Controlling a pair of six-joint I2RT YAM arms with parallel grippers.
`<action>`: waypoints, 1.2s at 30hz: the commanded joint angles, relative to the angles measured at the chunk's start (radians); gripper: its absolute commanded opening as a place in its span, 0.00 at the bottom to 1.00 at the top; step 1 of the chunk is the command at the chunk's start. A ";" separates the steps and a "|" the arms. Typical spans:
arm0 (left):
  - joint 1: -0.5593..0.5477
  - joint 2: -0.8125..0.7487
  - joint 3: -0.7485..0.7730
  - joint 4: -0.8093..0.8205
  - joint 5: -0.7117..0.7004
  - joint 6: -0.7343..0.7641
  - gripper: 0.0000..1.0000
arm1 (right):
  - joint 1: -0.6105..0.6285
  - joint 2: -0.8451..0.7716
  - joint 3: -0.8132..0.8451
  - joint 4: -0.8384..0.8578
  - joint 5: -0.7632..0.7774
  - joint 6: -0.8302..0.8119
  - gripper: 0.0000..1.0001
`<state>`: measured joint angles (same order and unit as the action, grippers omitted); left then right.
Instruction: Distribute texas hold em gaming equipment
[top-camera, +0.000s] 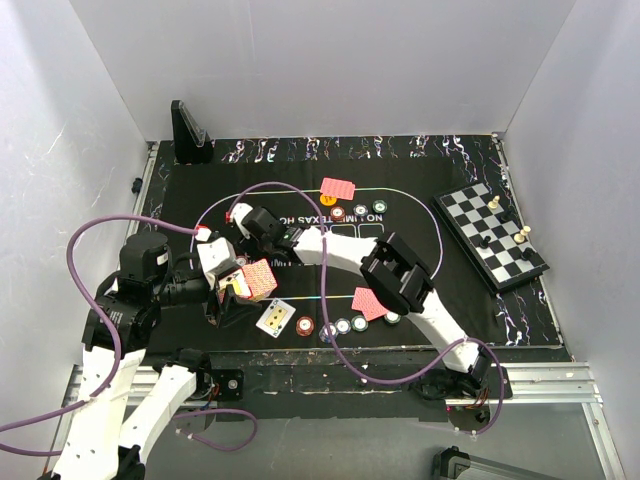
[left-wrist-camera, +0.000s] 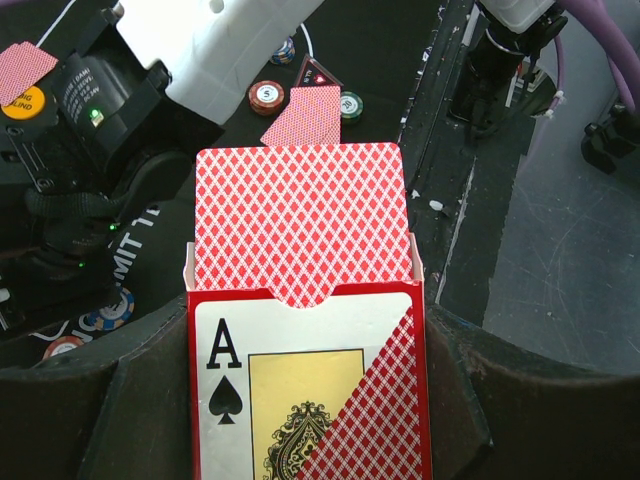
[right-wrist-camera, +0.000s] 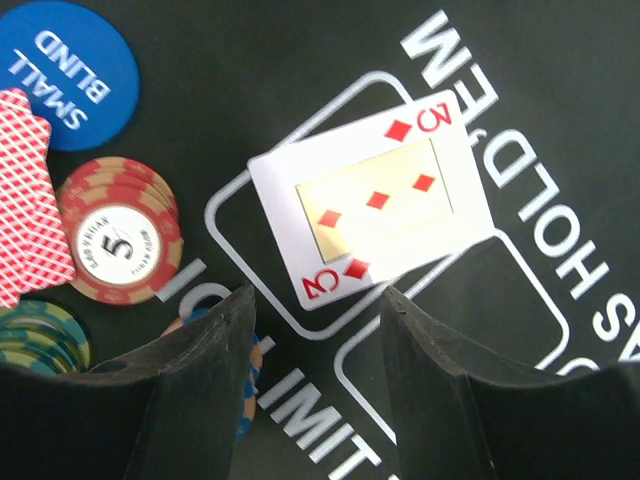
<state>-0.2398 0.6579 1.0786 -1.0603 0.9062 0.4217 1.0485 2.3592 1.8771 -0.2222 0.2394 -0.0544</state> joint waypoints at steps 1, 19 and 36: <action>-0.001 0.000 0.000 0.055 0.020 -0.015 0.00 | -0.041 -0.103 -0.012 -0.031 -0.034 0.071 0.61; -0.003 0.057 -0.091 0.197 0.011 -0.031 0.00 | -0.343 -0.774 -0.390 -0.052 -0.592 0.602 0.87; -0.001 0.117 -0.103 0.195 0.002 0.061 0.00 | -0.321 -0.943 -0.633 0.254 -0.999 1.010 0.90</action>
<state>-0.2398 0.7696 0.9749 -0.8959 0.9016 0.4534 0.7074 1.4136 1.2331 -0.0910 -0.6865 0.8715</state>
